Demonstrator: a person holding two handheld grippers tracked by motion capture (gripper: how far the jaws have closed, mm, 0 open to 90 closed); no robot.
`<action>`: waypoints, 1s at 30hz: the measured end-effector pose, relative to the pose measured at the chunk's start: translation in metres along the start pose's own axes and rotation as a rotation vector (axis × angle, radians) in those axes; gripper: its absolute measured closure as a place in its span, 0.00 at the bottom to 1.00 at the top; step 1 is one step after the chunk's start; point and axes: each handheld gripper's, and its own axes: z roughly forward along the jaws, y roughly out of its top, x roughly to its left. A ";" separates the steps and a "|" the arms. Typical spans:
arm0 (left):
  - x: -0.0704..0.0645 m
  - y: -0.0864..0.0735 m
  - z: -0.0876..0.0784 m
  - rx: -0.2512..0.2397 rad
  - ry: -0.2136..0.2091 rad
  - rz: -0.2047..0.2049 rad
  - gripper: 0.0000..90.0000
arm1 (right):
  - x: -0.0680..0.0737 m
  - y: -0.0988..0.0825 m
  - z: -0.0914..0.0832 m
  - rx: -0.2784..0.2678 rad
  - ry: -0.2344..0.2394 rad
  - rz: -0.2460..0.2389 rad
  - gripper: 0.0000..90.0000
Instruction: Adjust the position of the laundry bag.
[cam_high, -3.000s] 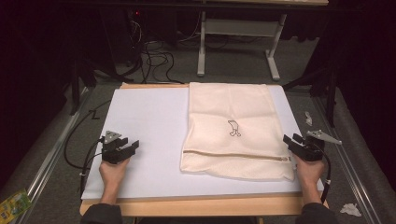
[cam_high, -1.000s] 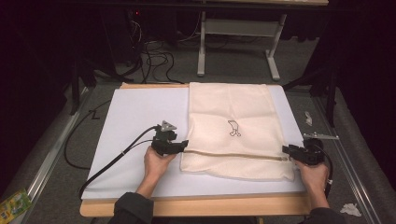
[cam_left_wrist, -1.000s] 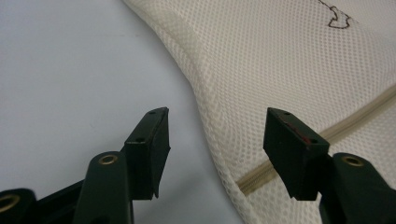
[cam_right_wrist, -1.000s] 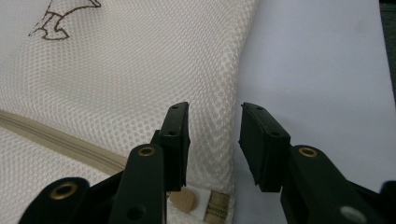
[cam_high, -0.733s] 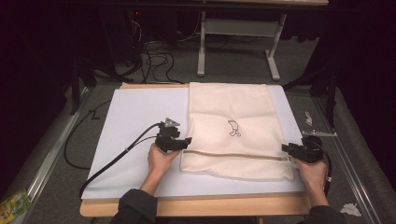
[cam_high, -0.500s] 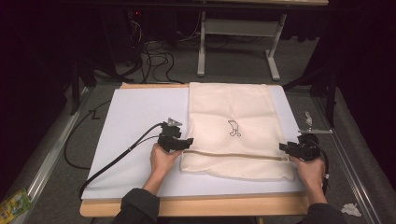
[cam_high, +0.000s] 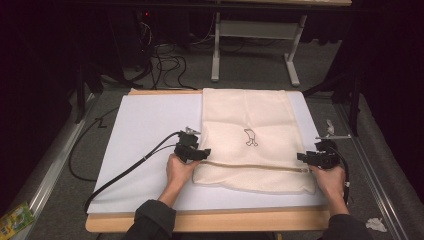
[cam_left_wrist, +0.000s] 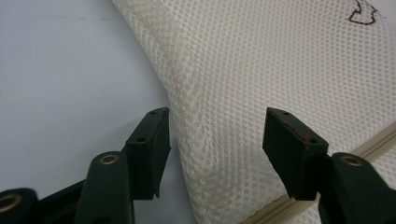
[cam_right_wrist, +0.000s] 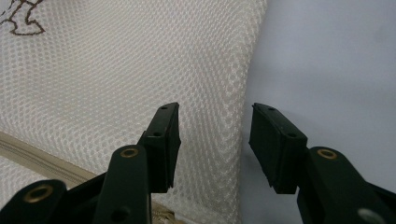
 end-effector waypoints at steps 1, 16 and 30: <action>0.000 0.000 0.001 0.003 -0.001 -0.001 0.46 | 0.000 0.001 0.001 0.010 0.000 -0.001 0.60; 0.000 0.003 0.008 0.035 0.023 0.024 0.55 | 0.002 0.003 0.010 0.054 0.006 -0.020 0.75; -0.001 0.010 0.010 0.076 0.003 0.060 0.94 | 0.005 0.005 0.011 0.066 0.016 -0.087 0.98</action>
